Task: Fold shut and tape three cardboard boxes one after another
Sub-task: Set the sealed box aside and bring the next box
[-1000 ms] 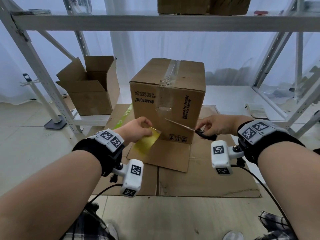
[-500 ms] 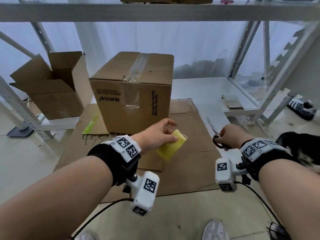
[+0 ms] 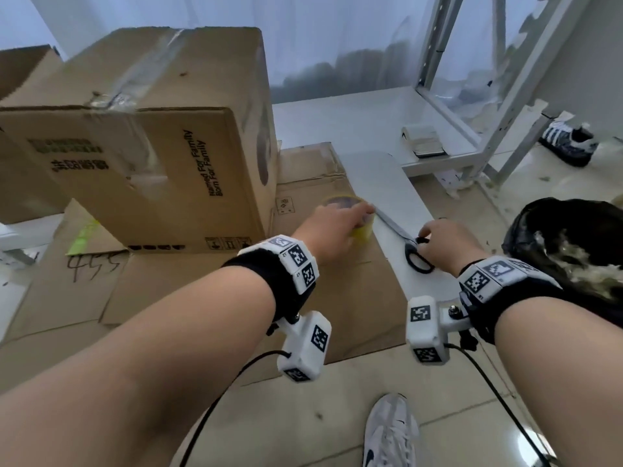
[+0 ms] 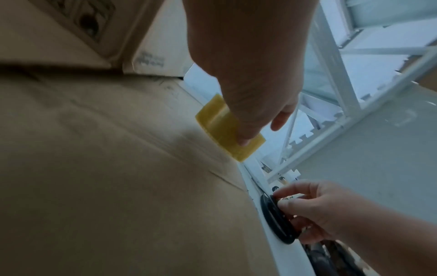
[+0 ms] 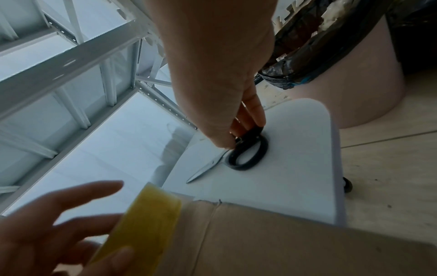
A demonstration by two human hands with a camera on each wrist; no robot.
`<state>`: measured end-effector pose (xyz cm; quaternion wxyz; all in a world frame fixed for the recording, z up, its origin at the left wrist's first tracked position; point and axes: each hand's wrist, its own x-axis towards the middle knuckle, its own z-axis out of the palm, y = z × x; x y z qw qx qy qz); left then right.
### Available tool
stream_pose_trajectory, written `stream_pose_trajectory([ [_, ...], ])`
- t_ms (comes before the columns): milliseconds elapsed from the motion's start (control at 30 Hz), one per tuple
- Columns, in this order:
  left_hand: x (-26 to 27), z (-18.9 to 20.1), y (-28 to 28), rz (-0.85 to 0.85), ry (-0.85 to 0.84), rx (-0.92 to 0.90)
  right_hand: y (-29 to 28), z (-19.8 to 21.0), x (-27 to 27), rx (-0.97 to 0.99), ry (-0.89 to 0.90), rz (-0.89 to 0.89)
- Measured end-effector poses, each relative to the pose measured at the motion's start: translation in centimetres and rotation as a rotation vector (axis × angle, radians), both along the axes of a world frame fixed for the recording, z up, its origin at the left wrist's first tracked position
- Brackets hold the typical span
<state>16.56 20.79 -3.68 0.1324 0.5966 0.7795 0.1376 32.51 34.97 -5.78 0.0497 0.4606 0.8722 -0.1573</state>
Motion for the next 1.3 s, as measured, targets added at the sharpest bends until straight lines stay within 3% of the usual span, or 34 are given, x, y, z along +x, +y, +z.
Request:
stream_pose_trajectory([
  [167, -0.1, -1.5, 0.9, 0.008, 0.083, -0.062, -0.4, 0.8, -1.2, 0.095, 0.119, -0.015],
  [267, -0.6, -1.0, 0.7, 0.01, 0.072, -0.071, -1.5, 1.6, -2.9, 0.117, 0.244, 0.092],
  [533, -2.3, 4.8, -4.4, 0.035, 0.059, 0.203, -6.4, 6.9, -9.1, 0.282, 0.593, 0.329],
  [733, -6.2, 10.6, -13.4, 0.003, 0.381, 0.495, -14.2, 12.9, -13.7, 0.388, 0.938, 0.488],
  [833, -9.2, 12.4, -18.0, 0.231, 0.54, 0.665, -18.4, 14.3, -15.6, 0.449, 0.896, 0.612],
  [900, -11.5, 13.2, -20.1, 0.517, 0.449, 0.619, -19.5, 14.3, -16.8, 0.433, 0.787, 0.525],
  [967, -13.8, 13.1, -22.1, 0.716, 0.19, 0.555, -19.9, 14.8, -17.2, 0.26, 0.759, 0.342],
  [1033, -15.2, 12.5, -23.1, 0.732, -0.207, 0.572, -19.9, 15.1, -17.2, -0.074, 0.81, 0.237],
  [1100, -15.4, 11.6, -23.2, 0.69, -0.439, 0.6, -20.0, 14.9, -17.3, -0.201, 0.836, 0.256],
  [1167, -15.0, 11.4, -22.7, 0.717, -0.385, 0.584, -19.9, 14.6, -17.8, -0.124, 0.845, 0.278],
  [1300, -13.8, 12.8, -22.4, 0.837, -0.068, 0.614, -18.4, 14.3, -18.4, -0.068, 0.954, 0.267],
])
